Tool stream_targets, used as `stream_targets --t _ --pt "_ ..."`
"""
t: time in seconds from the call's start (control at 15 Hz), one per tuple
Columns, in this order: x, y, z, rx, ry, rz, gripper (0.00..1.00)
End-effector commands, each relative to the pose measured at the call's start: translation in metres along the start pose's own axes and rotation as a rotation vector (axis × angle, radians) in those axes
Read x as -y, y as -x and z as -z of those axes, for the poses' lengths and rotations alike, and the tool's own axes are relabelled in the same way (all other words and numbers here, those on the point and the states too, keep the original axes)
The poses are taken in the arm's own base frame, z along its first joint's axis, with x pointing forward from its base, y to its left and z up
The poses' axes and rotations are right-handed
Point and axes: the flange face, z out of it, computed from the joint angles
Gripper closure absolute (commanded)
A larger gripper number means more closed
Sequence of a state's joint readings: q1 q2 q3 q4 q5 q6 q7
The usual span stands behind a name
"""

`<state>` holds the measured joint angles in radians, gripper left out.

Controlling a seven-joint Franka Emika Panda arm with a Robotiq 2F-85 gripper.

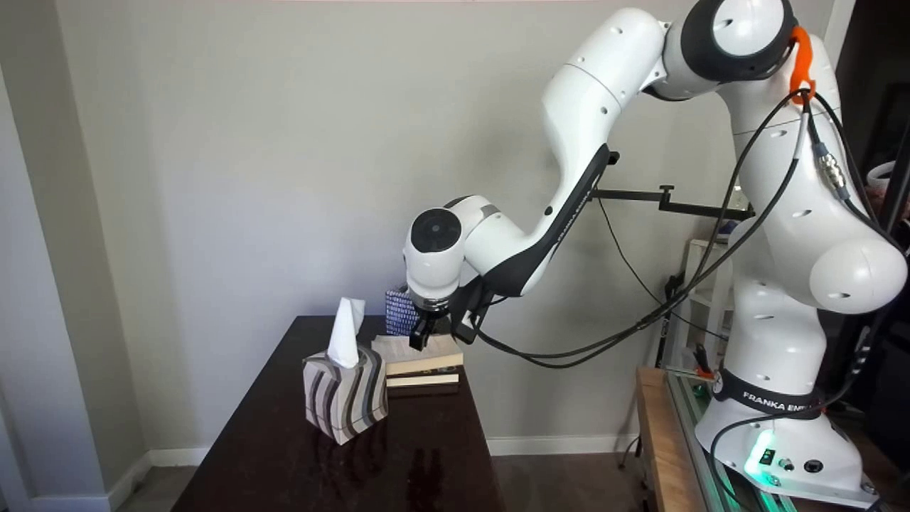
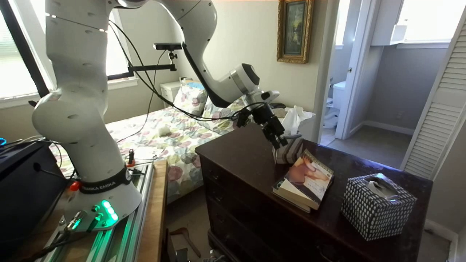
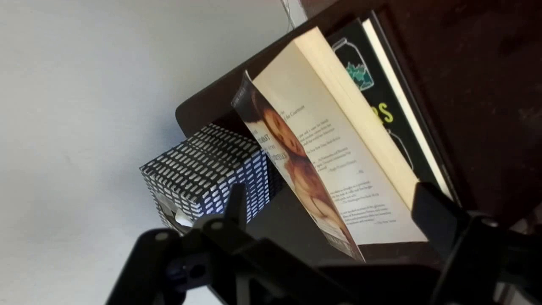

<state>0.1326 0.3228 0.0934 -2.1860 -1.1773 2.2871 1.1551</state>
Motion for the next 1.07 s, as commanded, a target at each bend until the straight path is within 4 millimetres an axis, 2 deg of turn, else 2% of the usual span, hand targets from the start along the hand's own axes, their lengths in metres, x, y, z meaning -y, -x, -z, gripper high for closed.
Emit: stream_targets --t 0.0,0.13,0.4,0.67,0.73,1.0 --pt "-0.022 0.038 0.013 0.01 -0.048 0.0 0.26" --pt "-0.031 0.053 0.014 -0.014 -0.076 0.01 0.41" --pt "-0.056 0.069 0.013 -0.114 -0.257 0.045 0.7" --pt "-0.09 0.078 -0.004 -0.205 -0.38 0.103 0.97" --pt "-0.099 0.079 -0.01 -0.21 -0.397 0.106 1.0" --pt "-0.126 0.082 -0.039 -0.207 -0.435 0.105 1.0"
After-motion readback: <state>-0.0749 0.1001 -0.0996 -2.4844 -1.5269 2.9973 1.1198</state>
